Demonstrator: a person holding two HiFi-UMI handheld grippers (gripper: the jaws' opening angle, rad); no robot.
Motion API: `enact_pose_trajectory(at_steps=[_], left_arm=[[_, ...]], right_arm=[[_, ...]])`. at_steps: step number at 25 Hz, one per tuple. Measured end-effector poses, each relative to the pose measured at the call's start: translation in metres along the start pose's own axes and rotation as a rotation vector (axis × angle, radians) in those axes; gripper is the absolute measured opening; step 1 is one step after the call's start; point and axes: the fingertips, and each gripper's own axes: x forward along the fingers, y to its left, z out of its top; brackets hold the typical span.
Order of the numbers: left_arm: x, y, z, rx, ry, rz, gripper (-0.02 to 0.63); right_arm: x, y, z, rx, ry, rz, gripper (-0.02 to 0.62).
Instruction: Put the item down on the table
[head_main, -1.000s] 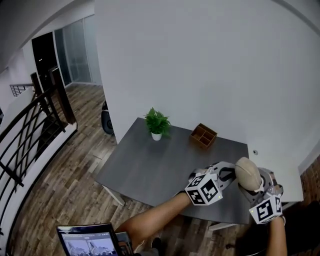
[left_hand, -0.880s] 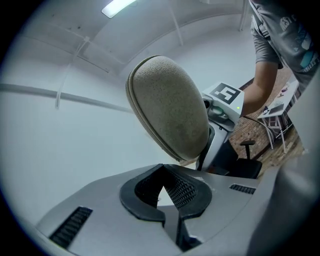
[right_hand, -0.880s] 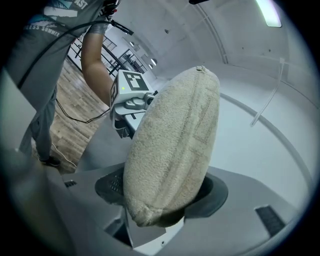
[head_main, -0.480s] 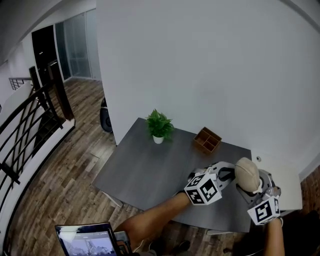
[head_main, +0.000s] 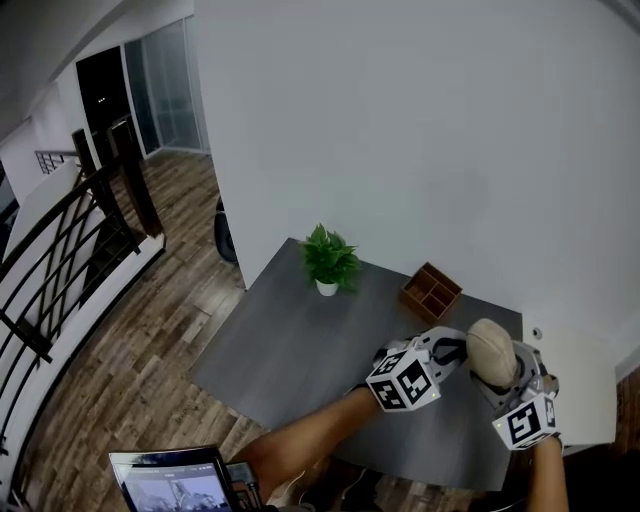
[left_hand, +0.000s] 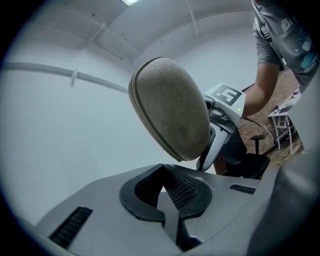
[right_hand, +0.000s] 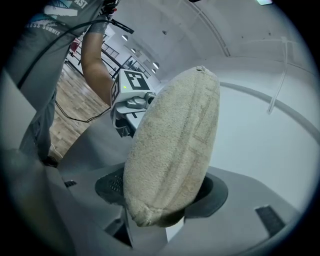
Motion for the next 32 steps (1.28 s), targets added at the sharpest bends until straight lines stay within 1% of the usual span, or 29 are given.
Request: enact_pose_trajectory(at_steps=[3,6,8,11,14,18,21,24,27,32], left_arm=[[0.023,0.024,-0.015,-0.011,0.017,0.015,-0.003],[0.047,0.047,-0.035,-0.031,0.038,0.032,-0.003],[0.064,0.065,-0.043,-0.037,0.051,0.045,-0.003],[0.086,0.092,-0.058,-0.049,0.081,0.07,-0.003],[0.101,0.111,-0.079,-0.071,0.109,0.104,-0.003],[0.116,0.122,-0.103,-0.086,0.148,0.125,-0.003],[0.126,0.121,-0.129,-0.094,0.19,0.107,-0.003],[0.133,0.122,-0.162,-0.114,0.23,0.096,-0.003],[0.135,0.117,-0.203,-0.166,0.266,0.079,-0.003],[0.135,0.102,-0.264,-0.264,0.308,0.038,-0.003]], right_arm=[[0.021,-0.019,-0.027,0.022,-0.017,0.01,0.265],[0.045,-0.034,-0.054,0.029,-0.025,0.039,0.265],[0.061,-0.051,-0.073,0.035,-0.035,0.053,0.265],[0.083,-0.076,-0.099,0.071,-0.067,0.07,0.265],[0.105,-0.087,-0.123,0.069,-0.086,0.103,0.265],[0.13,-0.095,-0.148,0.07,-0.105,0.136,0.267],[0.153,-0.083,-0.163,0.093,-0.127,0.179,0.265],[0.181,-0.067,-0.179,0.114,-0.122,0.227,0.267],[0.205,-0.042,-0.2,0.167,-0.102,0.275,0.267],[0.233,0.015,-0.239,0.251,-0.018,0.382,0.267]])
